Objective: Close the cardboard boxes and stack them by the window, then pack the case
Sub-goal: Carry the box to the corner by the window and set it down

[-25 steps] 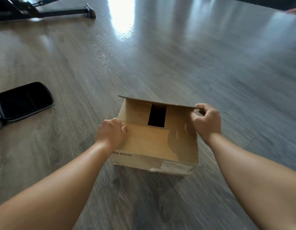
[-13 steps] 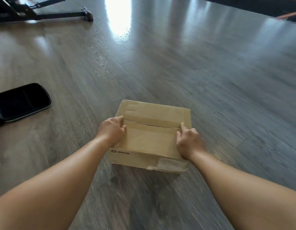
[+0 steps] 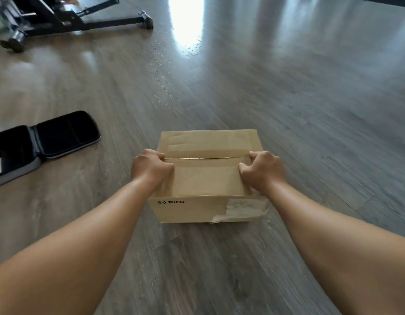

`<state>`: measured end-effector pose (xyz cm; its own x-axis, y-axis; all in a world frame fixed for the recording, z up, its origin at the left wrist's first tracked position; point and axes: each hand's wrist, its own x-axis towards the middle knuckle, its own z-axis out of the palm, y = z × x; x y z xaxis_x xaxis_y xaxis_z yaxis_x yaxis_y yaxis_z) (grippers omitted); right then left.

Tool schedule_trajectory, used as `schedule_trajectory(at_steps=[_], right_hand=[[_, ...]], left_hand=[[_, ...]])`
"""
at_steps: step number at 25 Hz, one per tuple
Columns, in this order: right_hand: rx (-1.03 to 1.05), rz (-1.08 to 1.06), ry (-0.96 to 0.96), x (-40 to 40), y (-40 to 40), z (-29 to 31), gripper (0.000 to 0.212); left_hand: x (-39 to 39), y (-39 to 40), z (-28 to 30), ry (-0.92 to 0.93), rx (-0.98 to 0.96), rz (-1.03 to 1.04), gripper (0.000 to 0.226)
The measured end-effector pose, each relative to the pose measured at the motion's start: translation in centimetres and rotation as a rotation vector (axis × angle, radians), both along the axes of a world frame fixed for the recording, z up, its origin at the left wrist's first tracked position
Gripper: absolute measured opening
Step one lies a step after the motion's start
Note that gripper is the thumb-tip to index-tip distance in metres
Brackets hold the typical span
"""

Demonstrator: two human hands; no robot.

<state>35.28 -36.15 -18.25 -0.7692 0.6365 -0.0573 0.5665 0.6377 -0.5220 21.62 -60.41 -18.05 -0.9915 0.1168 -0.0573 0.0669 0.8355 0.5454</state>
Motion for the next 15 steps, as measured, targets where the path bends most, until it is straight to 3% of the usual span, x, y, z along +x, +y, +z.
schedule_trajectory(at_steps=[4,7,11,15], right_hand=[[0.025,0.076,0.038,-3.6,-3.3,2.9,0.059],[0.046,0.172,0.02,-5.0,-8.2,8.3,0.061],[0.064,0.347,-0.032,-5.0,-14.6,17.9,0.063],[0.083,0.642,-0.089,-3.4,-22.0,31.7,0.063]], left_hand=[[-0.5,-4.3,3.9,0.029,0.022,0.109,0.034],[1.2,-9.7,9.3,0.008,-0.025,0.202,0.029],[5.0,-17.3,18.7,-0.05,-0.029,0.332,0.04],[11.0,-25.6,32.5,-0.064,-0.033,0.515,0.048]])
